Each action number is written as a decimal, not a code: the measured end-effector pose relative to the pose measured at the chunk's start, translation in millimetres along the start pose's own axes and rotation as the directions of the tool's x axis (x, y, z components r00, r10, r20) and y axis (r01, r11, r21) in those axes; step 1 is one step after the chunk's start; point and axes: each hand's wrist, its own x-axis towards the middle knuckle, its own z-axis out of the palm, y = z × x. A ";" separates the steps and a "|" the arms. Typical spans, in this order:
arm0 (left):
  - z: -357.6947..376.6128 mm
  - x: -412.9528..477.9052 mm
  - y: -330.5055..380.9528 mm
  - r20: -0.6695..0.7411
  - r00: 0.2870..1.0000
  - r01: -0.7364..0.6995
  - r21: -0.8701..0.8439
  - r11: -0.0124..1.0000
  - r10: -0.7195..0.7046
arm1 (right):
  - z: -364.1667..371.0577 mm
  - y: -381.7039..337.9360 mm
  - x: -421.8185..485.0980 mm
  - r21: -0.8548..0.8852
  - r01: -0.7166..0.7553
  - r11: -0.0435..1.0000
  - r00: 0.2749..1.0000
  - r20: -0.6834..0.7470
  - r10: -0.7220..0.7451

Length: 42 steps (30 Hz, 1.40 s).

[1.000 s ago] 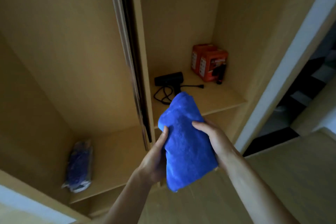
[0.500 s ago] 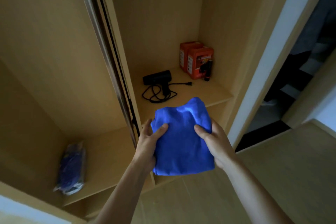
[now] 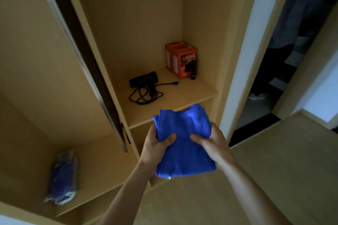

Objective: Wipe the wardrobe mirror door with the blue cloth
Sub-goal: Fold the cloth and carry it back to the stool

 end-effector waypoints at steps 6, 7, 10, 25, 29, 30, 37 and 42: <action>45.8 -4.7 -13.8 0.039 0.999 0.003 0.008 1.000 -0.004 | -41.7 14.6 -13.7 -0.039 -0.037 0.999 0.980 -0.196 0.029; 55.3 -6.7 -15.9 0.065 0.998 0.005 0.025 1.000 -0.007 | -49.4 18.6 -18.2 -0.007 -0.068 0.998 0.971 -0.232 0.065; 82.4 -12.2 -24.1 0.151 0.988 0.009 0.074 0.997 -0.020 | -72.5 29.4 -38.3 0.052 -0.132 0.990 0.939 -0.312 0.142; 189.7 4.2 -45.0 0.739 0.653 0.004 0.218 0.976 -0.168 | -133.0 62.6 -128.1 0.376 -0.199 0.905 0.503 -0.754 0.423; 199.0 -10.7 -53.4 0.830 0.511 0.005 0.258 0.966 -0.225 | -115.3 73.5 -165.9 0.407 -0.154 0.901 0.290 -0.853 0.435; 200.1 -15.7 -54.9 0.849 0.472 0.007 0.268 0.963 -0.240 | -108.5 75.0 -176.2 0.416 -0.145 0.898 0.231 -0.868 0.439; 204.6 -84.1 -68.0 0.931 0.142 -0.031 0.344 0.938 -0.337 | -62.4 91.7 -271.0 0.524 -0.057 0.850 -0.090 -0.850 0.519; 202.8 -153.3 -79.8 0.940 -0.055 -0.103 0.330 0.938 -0.337 | -23.1 94.1 -349.9 0.579 0.114 0.807 -0.220 -0.778 0.589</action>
